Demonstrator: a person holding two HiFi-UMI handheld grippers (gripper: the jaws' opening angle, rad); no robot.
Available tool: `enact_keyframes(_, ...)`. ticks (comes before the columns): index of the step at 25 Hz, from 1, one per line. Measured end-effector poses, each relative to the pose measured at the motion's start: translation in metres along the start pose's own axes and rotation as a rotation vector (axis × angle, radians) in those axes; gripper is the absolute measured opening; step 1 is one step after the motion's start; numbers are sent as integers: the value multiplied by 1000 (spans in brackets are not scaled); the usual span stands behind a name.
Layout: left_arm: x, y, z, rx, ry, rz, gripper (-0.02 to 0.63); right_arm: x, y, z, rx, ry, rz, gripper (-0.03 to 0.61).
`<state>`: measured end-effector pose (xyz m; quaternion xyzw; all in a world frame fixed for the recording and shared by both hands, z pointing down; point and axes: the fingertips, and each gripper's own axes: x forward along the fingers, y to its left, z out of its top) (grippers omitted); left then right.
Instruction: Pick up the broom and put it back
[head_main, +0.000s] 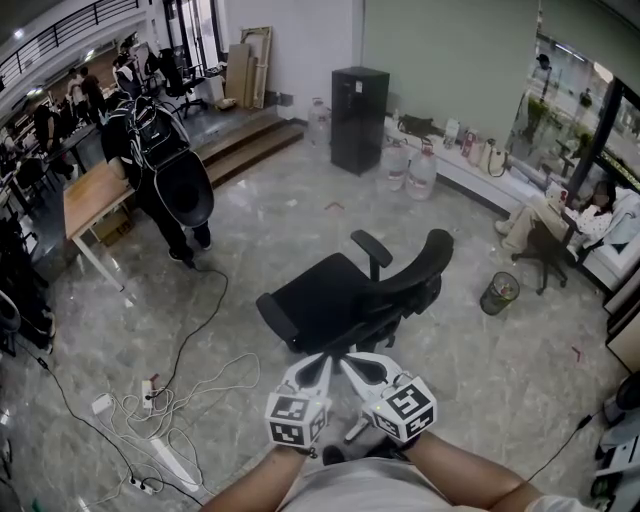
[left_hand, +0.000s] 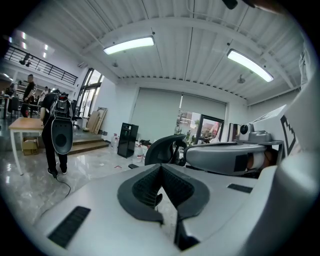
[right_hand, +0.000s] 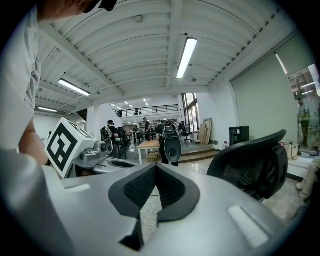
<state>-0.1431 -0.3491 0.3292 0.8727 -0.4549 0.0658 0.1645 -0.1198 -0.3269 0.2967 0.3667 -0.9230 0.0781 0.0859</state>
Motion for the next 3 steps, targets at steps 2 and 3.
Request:
enact_keyframes(2, 0, 1, 0, 3, 2, -1, 7, 1, -1, -2, 9, -3, -3, 1)
enact_keyframes(3, 0, 1, 0, 5, 3, -2, 8, 1, -1, -3, 15, -4, -5, 0)
